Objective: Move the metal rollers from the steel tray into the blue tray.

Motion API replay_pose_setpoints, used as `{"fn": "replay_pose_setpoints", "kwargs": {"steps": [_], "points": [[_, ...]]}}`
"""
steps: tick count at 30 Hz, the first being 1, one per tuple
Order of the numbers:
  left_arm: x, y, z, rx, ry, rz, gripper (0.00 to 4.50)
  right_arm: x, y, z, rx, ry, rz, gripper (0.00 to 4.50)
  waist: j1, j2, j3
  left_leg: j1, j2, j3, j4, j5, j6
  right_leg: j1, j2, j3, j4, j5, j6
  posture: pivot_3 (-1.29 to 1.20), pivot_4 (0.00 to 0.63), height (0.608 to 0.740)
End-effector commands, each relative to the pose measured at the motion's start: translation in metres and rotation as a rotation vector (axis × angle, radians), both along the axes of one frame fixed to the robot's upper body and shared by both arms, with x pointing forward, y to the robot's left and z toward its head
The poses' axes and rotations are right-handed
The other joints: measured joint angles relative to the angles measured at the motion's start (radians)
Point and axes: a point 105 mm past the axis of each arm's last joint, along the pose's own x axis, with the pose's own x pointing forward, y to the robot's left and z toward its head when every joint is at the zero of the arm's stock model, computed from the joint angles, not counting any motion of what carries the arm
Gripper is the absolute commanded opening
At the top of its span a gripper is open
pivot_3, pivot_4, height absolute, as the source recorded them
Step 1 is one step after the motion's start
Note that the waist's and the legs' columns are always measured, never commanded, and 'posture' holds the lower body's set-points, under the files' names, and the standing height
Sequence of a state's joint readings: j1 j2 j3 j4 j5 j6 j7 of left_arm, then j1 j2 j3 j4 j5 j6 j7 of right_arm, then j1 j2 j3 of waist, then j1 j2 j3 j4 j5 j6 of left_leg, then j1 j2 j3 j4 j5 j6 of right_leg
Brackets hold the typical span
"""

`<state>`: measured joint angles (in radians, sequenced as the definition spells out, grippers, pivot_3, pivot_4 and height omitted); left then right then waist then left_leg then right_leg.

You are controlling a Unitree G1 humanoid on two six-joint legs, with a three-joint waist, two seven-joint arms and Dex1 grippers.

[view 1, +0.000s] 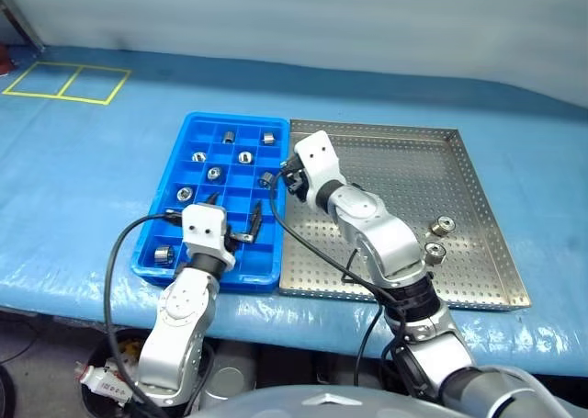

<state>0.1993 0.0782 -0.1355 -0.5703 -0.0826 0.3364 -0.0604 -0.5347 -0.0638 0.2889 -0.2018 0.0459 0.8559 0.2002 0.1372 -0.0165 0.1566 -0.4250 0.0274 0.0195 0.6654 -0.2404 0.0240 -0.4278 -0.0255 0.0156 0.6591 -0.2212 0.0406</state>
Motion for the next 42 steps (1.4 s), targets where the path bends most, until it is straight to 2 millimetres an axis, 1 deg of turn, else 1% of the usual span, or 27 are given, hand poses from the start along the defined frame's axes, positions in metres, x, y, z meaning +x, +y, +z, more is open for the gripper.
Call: {"fn": "replay_pose_setpoints", "kwargs": {"steps": [1, 6, 10, 15, 18, 19, 22, 27, 37, 42], "points": [[-0.008, 0.012, 0.019, -0.002, -0.077, 0.077, 4.50, -0.001, 0.018, 0.013, 0.029, -0.047, 0.080, 1.72, 0.025, 0.000, 0.000, 0.000, 0.000, 0.000, 0.000, 0.000, 0.000, 0.000, 0.000, -0.001, 0.000, 0.000, 0.000, 0.51, 0.150, 0.740], [-0.017, 0.018, 0.018, 0.003, -0.063, 0.110, 4.50, 0.001, 0.029, 0.004, 0.014, -0.019, 0.131, 1.72, 0.092, 0.000, 0.000, 0.000, 0.000, 0.000, 0.000, 0.000, 0.000, 0.000, 0.000, -0.002, 0.000, -0.003, 0.003, 0.55, 0.150, 0.740], [-0.021, 0.020, 0.017, 0.002, -0.057, 0.128, 4.50, 0.002, 0.031, 0.000, 0.014, -0.008, 0.141, 1.72, 0.155, 0.000, 0.000, -0.002, 0.000, 0.000, 0.000, 0.000, -0.001, -0.002, 0.001, -0.003, 0.000, -0.003, 0.003, 0.57, 0.150, 0.740], [-0.021, 0.018, 0.016, 0.002, -0.051, 0.120, 4.50, 0.003, 0.027, -0.002, 0.000, -0.009, 0.132, 1.72, 0.234, 0.000, 0.000, -0.004, 0.001, 0.003, 0.000, 0.000, -0.001, -0.004, 0.001, -0.005, -0.001, -0.005, 0.002, 0.57, 0.150, 0.740], [-0.021, 0.017, 0.015, 0.004, -0.047, 0.104, 4.50, 0.004, 0.020, -0.005, -0.009, -0.004, 0.112, 1.72, 0.278, 0.000, 0.000, -0.005, 0.001, 0.003, 0.000, -0.001, -0.002, -0.005, 0.001, -0.006, -0.001, -0.005, 0.002, 0.57, 0.150, 0.740], [-0.021, 0.016, 0.015, 0.004, -0.046, 0.098, 4.50, 0.004, 0.018, -0.006, -0.011, -0.001, 0.105, 1.72, 0.292, 0.000, 0.000, -0.005, 0.001, 0.003, 0.000, -0.001, -0.003, -0.005, 0.001, -0.006, -0.001, -0.005, 0.002, 0.53, 0.150, 0.740], [-0.020, 0.014, 0.014, 0.003, -0.045, 0.083, 4.50, 0.003, 0.012, -0.009, -0.015, 0.007, 0.089, 1.72, 0.319, 0.000, 0.000, -0.006, 0.001, 0.004, 0.000, -0.002, -0.004, -0.006, 0.001, -0.006, -0.001, -0.005, 0.001, 0.53, 0.150, 0.740], [-0.018, 0.011, 0.013, 0.001, -0.041, 0.059, 4.50, 0.002, 0.001, -0.012, -0.018, 0.017, 0.059, 1.72, 0.344, 0.000, 0.000, -0.006, 0.001, 0.004, 0.000, -0.002, -0.005, -0.007, 0.001, -0.007, -0.001, -0.005, 0.001, 0.50, 0.150, 0.740], [-0.014, 0.008, 0.013, 0.005, -0.043, 0.028, 4.50, 0.001, -0.019, -0.012, -0.034, 0.015, 0.007, 1.72, 0.341, 0.000, 0.000, -0.008, 0.001, 0.005, -0.001, -0.002, -0.005, -0.008, 0.001, -0.008, -0.001, -0.006, 0.001, 0.47, 0.150, 0.740], [-0.012, 0.004, 0.013, 0.001, -0.044, 0.008, 4.50, -0.001, -0.026, -0.019, -0.047, 0.036, -0.012, 1.72, 0.338, 0.000, 0.000, -0.008, 0.001, 0.005, -0.001, -0.002, -0.005, -0.008, 0.001, -0.008, -0.001, -0.006, 0.001, 0.46, 0.150, 0.740]]}}
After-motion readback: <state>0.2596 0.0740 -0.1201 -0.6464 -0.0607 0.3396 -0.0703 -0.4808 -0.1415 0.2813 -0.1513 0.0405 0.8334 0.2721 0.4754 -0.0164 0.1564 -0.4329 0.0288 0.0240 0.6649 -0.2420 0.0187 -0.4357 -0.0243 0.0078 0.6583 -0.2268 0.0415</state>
